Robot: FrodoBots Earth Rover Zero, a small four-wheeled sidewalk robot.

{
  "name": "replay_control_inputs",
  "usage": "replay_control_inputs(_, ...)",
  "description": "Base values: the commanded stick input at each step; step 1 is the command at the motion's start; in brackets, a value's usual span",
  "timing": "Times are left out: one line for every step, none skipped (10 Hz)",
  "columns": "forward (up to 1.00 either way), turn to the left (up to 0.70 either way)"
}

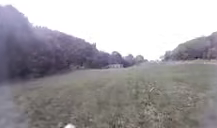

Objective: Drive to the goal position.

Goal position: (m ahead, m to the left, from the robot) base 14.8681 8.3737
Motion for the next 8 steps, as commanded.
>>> replay_control_inputs(0.7,0.0)
replay_control_inputs(0.7,0.0)
replay_control_inputs(0.7,0.0)
replay_control_inputs(0.7,0.0)
replay_control_inputs(0.7,0.0)
replay_control_inputs(0.7,0.0)
replay_control_inputs(0.7,0.0)
replay_control_inputs(0.7,0.0)
